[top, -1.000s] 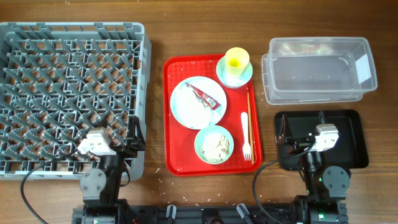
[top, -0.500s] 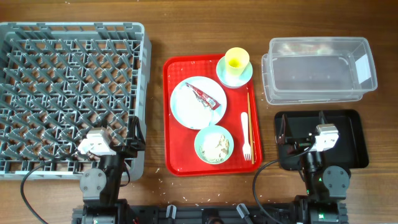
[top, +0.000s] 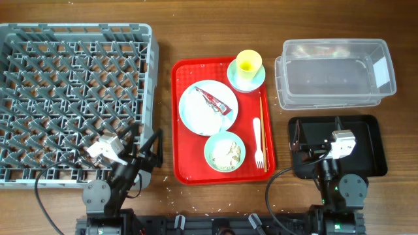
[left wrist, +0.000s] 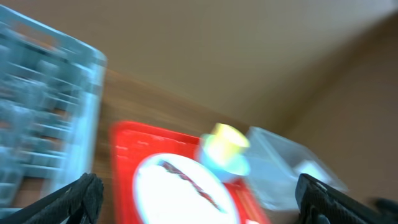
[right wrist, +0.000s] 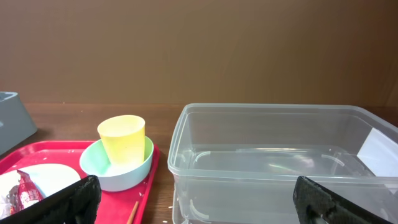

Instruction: Sort waste into correct bins and load items into the dishwasher rack

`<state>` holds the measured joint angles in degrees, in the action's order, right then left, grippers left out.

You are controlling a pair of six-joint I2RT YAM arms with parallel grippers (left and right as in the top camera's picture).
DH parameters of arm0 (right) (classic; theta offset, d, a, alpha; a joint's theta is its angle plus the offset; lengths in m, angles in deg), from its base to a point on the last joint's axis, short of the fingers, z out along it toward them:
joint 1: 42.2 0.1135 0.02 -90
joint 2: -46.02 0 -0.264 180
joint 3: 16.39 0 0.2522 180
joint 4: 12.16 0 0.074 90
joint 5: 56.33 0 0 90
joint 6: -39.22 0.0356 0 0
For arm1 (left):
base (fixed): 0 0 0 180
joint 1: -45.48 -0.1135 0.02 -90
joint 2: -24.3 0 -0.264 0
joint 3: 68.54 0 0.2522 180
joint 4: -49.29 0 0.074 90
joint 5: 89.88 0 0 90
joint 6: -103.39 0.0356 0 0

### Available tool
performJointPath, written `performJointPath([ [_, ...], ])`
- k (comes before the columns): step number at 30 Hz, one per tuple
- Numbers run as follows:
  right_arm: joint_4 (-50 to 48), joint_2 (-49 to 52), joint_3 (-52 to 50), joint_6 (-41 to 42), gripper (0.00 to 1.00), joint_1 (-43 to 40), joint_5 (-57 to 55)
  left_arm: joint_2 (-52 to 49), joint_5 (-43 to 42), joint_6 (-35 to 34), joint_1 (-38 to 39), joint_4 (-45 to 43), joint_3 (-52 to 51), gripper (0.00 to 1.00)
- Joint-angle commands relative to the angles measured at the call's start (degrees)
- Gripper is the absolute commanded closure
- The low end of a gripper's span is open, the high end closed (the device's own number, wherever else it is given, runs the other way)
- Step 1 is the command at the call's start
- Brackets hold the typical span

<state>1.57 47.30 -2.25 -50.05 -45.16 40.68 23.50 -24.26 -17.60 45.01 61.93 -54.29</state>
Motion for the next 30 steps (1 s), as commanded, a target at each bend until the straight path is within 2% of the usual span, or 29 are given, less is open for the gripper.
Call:
performJointPath([
  [1,-0.31,0.28,-0.07,-0.70,0.00,0.22,-0.57,0.26,-9.49,-13.70,0.26,-5.46,-0.17,0.00],
  [4,-0.33,0.28,-0.09,-0.72,0.00,0.22,-0.57,0.26,-11.72,-14.64,0.26,-11.08,-0.17,0.00],
  [6,-0.31,0.28,-0.07,-0.72,0.00,0.24,-0.57,0.26,-11.61,-10.29,0.22,-14.45,0.28,0.01],
  [9,-0.31,0.28,-0.07,-0.72,0.00,0.24,-0.57,-0.90,-10.95,-4.61,0.22,-12.46,6.05,0.00],
  [12,-0.33,0.28,-0.07,-0.68,0.00,0.24,-0.57,-8.92,-6.84,7.30,0.22,11.50,20.26,0.00],
  [14,-0.33,0.28,-0.07,-0.72,0.00,0.22,-0.57,-19.04,-4.55,17.22,0.22,27.43,31.41,0.00],
  [16,-0.31,0.28,-0.07,-0.72,0.00,0.24,-0.57,-28.15,-1.77,19.02,0.28,37.70,41.40,0.00],
  [17,-0.33,0.28,-0.07,-0.70,0.00,0.22,-0.57,-36.20,-2.03,18.49,0.26,44.70,49.68,0.00],
  [20,-0.33,0.28,-0.07,-0.72,0.00,0.22,-0.57,-43.98,-7.13,17.11,0.26,46.36,55.89,0.00],
  [22,-0.31,0.28,-0.07,-0.70,0.00,0.22,-0.57,-48.22,-13.99,16.41,0.31,42.99,57.00,0.00],
  [23,-0.31,0.28,-0.07,-0.72,0.00,0.24,-0.57,-50.14,-13.70,16.44,0.76,43.08,57.81,0.00],
  [24,-0.31,0.28,-0.09,-0.70,0.00,0.24,-0.57,-53.96,-10.86,16.39,2.54,45.22,59.91,0.01],
  [28,-0.33,0.28,-0.07,-0.74,0.01,0.24,-0.57,-73.29,9.03,16.33,17.51,63.54,75.71,0.00],
  [30,-0.31,0.28,-0.07,-0.70,0.01,0.22,-0.57,-78.68,14.84,15.30,22.56,64.81,78.73,0.00],
])
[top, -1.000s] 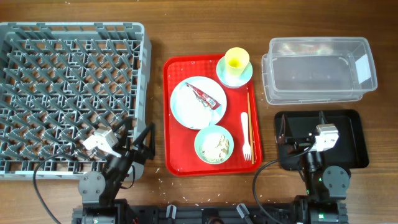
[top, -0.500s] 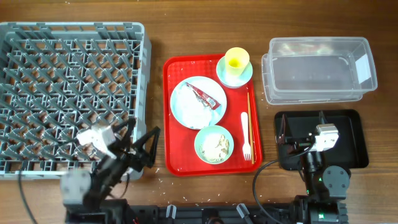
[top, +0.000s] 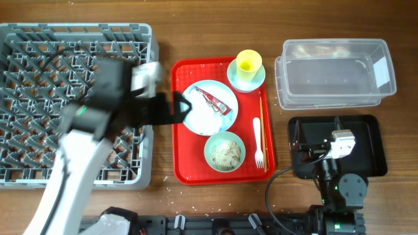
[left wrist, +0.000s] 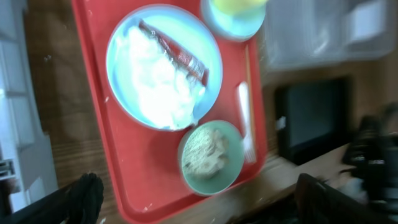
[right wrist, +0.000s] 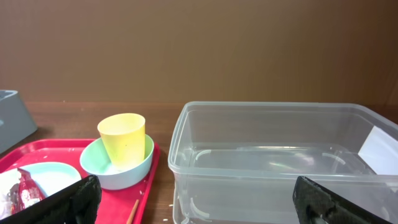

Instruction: Sort waste into correct bins and load items into the dishwasher rack

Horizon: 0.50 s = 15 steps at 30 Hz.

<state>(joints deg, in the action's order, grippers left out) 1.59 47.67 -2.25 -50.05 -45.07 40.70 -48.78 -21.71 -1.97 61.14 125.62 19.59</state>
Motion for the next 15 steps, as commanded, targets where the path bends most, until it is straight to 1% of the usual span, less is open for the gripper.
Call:
performJointPath([
  [1,-0.35,-0.09,-0.07,-0.70,0.00,0.13,-0.59,-9.70,14.80,-0.31,9.68,-0.70,5.27,0.00],
  [2,-0.35,-0.09,-0.07,-0.72,0.00,0.13,-0.59,-12.41,15.08,-0.31,11.98,-2.64,5.27,0.00],
  [4,-0.35,-0.09,-0.09,-0.72,0.00,0.13,-0.59,-14.91,15.06,-0.79,13.57,-5.05,5.27,0.00],
  [6,-0.33,-0.09,-0.07,-0.72,0.00,0.13,-0.59,-14.97,15.28,-1.81,13.14,-5.88,5.29,0.00],
  [8,-0.33,-0.09,-0.07,-0.70,0.00,0.13,-0.59,-13.60,17.86,-1.84,10.54,-5.53,5.44,0.00],
  [10,-0.35,-0.09,-0.09,-0.72,0.00,0.15,-0.59,-10.99,18.91,-1.97,4.24,-3.82,5.44,0.00],
  [12,-0.35,-0.09,-0.07,-0.72,0.00,0.15,-0.59,-8.37,18.88,-5.35,-4.04,-2.27,5.44,0.00],
  [15,-0.35,-0.09,-0.07,-0.70,0.00,0.13,-0.59,-6.58,18.16,-8.59,-16.06,-0.13,5.42,0.00],
])
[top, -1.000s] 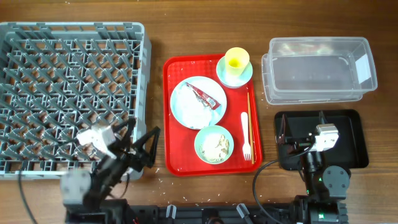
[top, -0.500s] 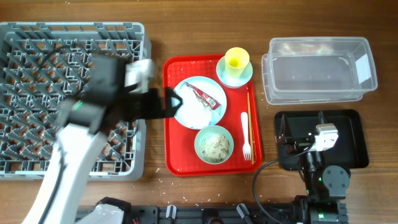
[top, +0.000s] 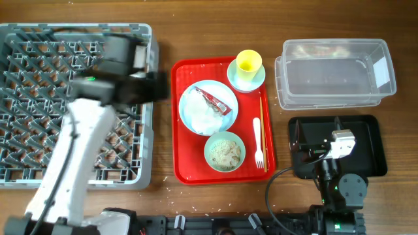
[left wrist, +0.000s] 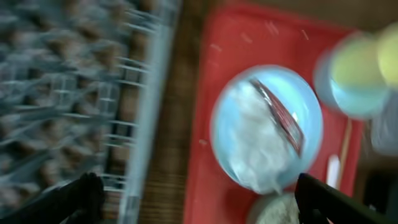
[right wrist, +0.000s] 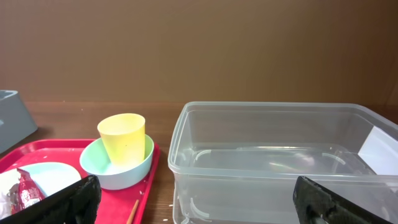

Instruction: Sort waste into correct bins and load items into the dishwasher rack

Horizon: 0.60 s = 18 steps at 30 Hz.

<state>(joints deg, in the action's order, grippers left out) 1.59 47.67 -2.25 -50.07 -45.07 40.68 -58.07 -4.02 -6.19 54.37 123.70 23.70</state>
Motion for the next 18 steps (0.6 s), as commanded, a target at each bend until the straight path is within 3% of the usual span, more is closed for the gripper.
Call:
performJointPath([
  [1,-0.35,-0.09,-0.07,-0.70,0.00,0.15,-0.57,2.78,0.00,-5.22,-11.96,2.69,1.31,0.00],
  [4,-1.25,-0.09,-0.09,-0.42,0.00,0.15,-0.50,2.75,-0.92,-5.33,-19.28,3.52,1.31,0.00],
  [6,-3.32,-0.09,-0.07,7.96,0.00,0.15,4.98,2.75,-0.92,-5.33,-21.22,3.52,1.31,0.00],
  [8,-3.63,-0.09,-0.07,28.57,0.00,0.13,15.50,2.75,-0.92,-5.33,-21.92,3.52,1.31,0.00],
  [10,-5.31,-0.09,-0.07,58.16,0.00,0.15,16.50,2.75,-0.92,-5.33,-21.90,3.50,1.31,0.00],
  [11,-6.80,-0.09,-0.07,66.05,0.00,0.15,17.14,2.75,-0.92,-5.33,-21.90,3.50,1.31,0.00],
  [14,-28.44,0.39,0.55,59.76,0.00,0.13,21.33,2.75,-0.92,-5.33,-21.92,3.50,1.31,0.00],
  [16,-29.64,2.54,5.35,57.29,0.00,0.13,19.82,2.75,-0.92,-5.33,-21.92,3.50,1.31,0.00],
  [18,-23.15,9.22,15.37,46.82,0.00,0.13,22.47,2.75,-0.92,-5.33,-21.90,3.50,1.31,0.00],
])
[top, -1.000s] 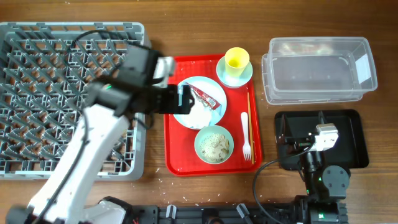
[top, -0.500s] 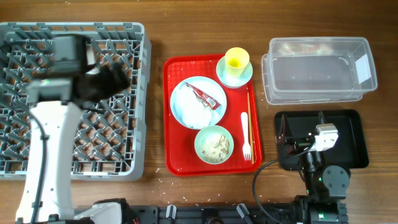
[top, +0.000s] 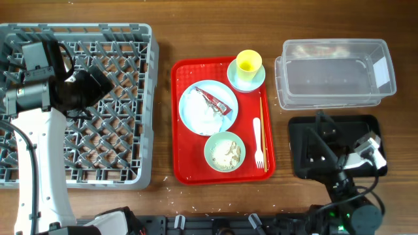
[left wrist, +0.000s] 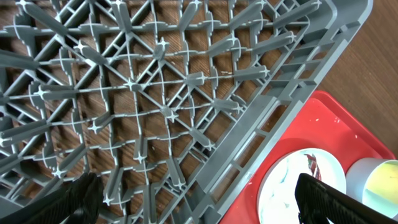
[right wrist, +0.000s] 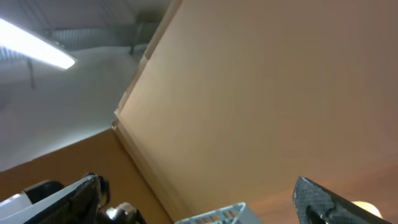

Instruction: Sort waste into correct bins and load items into the dishwasher rack

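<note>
On the red tray (top: pixel 186 163) lie a pale plate (top: pixel 202 114) with a red wrapper (top: pixel 214 100), a bowl of food scraps (top: pixel 224 151), a yellow cup (top: pixel 249 62) in a mint bowl, a chopstick (top: pixel 262 124) and a white fork (top: pixel 258 143). My left gripper (top: pixel 91 88) hangs above the grey dishwasher rack (top: pixel 130 39), open and empty (left wrist: pixel 199 208). The left wrist view shows the rack (left wrist: pixel 155 93), the plate (left wrist: pixel 292 186) and the cup (left wrist: pixel 379 186). My right gripper (top: pixel 320 140) is over the black bin (top: pixel 369 127), open (right wrist: pixel 202 202), tilted up at the wall and ceiling.
A clear plastic bin (top: pixel 336 72) stands at the back right, behind the black bin. Crumbs lie on the wood near the tray's front left corner. A strip of bare table (top: pixel 163 98) separates the rack from the tray.
My left gripper has moved from above the rack's right edge, next to the tray, to above the rack's upper left part. My right gripper, level before and facing the clear bin, now tilts upward.
Both arms first rested at the table's front edge, grippers open. Then my left gripper was above the plate on the tray, later over the rack's right edge, and now farther left over the rack. My right arm stayed still until it tilted up now. Nothing on the tray moved.
</note>
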`<state>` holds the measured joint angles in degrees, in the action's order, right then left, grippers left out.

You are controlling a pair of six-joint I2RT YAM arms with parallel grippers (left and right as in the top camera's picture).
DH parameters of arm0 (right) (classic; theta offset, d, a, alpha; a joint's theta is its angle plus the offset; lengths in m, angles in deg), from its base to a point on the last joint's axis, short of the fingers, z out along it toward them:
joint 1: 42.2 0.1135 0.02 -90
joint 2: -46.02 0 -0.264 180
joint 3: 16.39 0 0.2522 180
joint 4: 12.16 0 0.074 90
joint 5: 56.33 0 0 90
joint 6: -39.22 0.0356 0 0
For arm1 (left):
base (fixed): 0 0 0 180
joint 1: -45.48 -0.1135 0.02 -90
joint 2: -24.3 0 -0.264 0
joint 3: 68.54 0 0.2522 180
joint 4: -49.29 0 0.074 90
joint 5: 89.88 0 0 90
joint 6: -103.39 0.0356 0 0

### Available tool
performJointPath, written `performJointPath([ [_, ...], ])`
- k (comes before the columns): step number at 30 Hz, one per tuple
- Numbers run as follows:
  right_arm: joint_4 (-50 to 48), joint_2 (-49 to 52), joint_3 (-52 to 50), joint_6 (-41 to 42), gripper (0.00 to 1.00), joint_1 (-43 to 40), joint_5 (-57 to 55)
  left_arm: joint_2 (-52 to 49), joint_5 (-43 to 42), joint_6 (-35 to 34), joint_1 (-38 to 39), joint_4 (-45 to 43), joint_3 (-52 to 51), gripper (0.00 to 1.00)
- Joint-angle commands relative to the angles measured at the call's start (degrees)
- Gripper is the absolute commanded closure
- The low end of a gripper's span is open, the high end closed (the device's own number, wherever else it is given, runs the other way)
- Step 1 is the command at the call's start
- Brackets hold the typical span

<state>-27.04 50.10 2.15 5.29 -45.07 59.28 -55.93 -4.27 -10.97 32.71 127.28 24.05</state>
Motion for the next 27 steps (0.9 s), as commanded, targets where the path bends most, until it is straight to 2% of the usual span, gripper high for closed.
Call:
performJointPath([
  [1,12.68,12.28,18.05,-15.23,0.00,0.15,6.38,0.61,-0.68,-0.55,-0.26,-0.09,0.96,0.00],
  [4,44.65,35.26,43.23,-34.93,0.00,0.72,12.04,0.61,-0.68,-0.55,-0.24,-0.09,0.96,0.00],
  [6,63.80,50.82,58.34,-44.39,0.00,5.09,10.88,0.61,-0.68,-0.55,-0.26,-0.09,0.96,0.00],
  [7,68.61,55.43,62.60,-46.10,0.00,7.74,8.79,0.61,-0.68,-0.55,-0.26,-0.09,0.96,0.00],
  [9,79.62,69.33,73.99,-48.59,0.00,19.87,-5.40,0.61,-0.66,-0.55,-0.26,-0.09,0.96,0.00],
  [12,81.68,82.12,79.78,-48.09,0.00,33.11,-23.93,0.61,-0.68,-0.55,-0.26,-0.09,0.96,0.00],
  [13,80.50,85.77,79.97,-48.13,0.00,35.74,-26.47,0.61,-0.68,-0.55,-0.26,-0.09,0.96,0.00],
  [16,78.64,93.07,79.97,-48.02,0.00,37.94,-24.41,0.61,-0.68,-0.55,-0.26,-0.09,0.96,0.00],
  [18,75.63,99.49,79.97,-48.63,0.00,39.01,-11.50,0.61,-0.68,-0.55,-0.24,-0.09,0.96,0.00],
  [21,72.52,105.11,79.97,-47.98,0.00,39.10,-1.90,0.61,-0.68,-0.55,-0.26,-0.09,0.96,0.00],
  [22,72.00,106.40,79.97,-47.95,0.06,39.10,-0.52,0.61,-0.68,-0.55,-0.26,-0.09,0.96,0.00],
  [23,72.00,107.47,79.97,-48.00,0.18,39.15,-0.26,0.61,-0.66,-0.55,-0.26,-0.09,0.96,0.00],
  [24,72.08,108.28,79.97,-48.17,0.21,39.36,-0.96,0.61,-0.68,-0.55,-0.26,-0.09,0.96,0.00],
  [27,72.54,109.83,79.97,-48.13,0.22,40.92,-11.39,0.61,-0.66,-0.55,-0.26,-0.09,0.96,0.00],
])
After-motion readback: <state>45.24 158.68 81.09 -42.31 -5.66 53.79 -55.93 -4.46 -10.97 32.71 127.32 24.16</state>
